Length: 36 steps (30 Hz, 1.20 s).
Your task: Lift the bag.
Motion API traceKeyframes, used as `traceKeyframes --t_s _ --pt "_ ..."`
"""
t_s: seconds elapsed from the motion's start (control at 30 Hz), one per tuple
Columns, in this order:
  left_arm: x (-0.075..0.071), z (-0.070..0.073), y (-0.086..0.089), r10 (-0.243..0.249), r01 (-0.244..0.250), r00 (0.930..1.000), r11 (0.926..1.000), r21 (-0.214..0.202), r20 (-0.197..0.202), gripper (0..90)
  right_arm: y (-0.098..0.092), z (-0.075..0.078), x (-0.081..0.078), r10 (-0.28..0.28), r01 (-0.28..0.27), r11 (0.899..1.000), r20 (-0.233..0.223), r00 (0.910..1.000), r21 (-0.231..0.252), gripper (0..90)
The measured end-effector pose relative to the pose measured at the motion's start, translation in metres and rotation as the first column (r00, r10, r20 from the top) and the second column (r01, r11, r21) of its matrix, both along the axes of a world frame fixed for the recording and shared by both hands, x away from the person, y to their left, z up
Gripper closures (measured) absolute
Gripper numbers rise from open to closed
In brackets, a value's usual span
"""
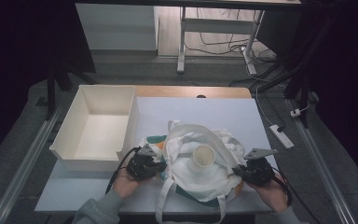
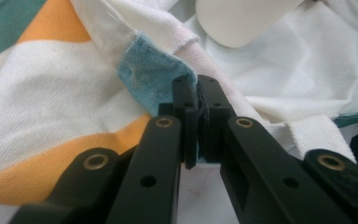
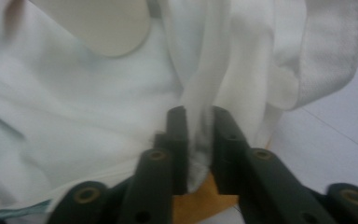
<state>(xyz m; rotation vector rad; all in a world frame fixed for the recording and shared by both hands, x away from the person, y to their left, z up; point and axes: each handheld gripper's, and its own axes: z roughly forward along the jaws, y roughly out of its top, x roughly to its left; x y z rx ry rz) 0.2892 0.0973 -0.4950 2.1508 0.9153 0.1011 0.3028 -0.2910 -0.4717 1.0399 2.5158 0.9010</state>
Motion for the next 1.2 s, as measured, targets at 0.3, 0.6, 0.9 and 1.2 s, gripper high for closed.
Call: traceKeyframes --t_s 0.3,0.6,0.9,1.2 --pt "-0.016 0.033 0.017 0.001 0.009 0.9931 0.9962 -0.086 0.117 87.8 -0.005 0.042 -0.014 0.003 -0.021 0.996 0.188 0.9822 0.090 83.2" --pt "-0.015 0.063 0.037 0.037 -0.006 0.9836 0.9845 -0.175 0.177 87.9 -0.020 0.069 -0.009 -0.061 -0.003 0.976 0.288 0.9557 0.219 84.0" --pt "-0.006 0.091 0.049 0.063 -0.018 0.9725 0.9805 -0.196 0.224 88.0 -0.015 0.093 0.002 -0.072 -0.035 0.961 0.371 0.9259 0.273 85.2" --pt "0.012 0.121 0.069 0.109 -0.036 0.9599 0.9614 -0.273 0.258 88.1 -0.011 0.131 0.009 -0.118 -0.039 0.951 0.474 0.8727 0.308 85.8"
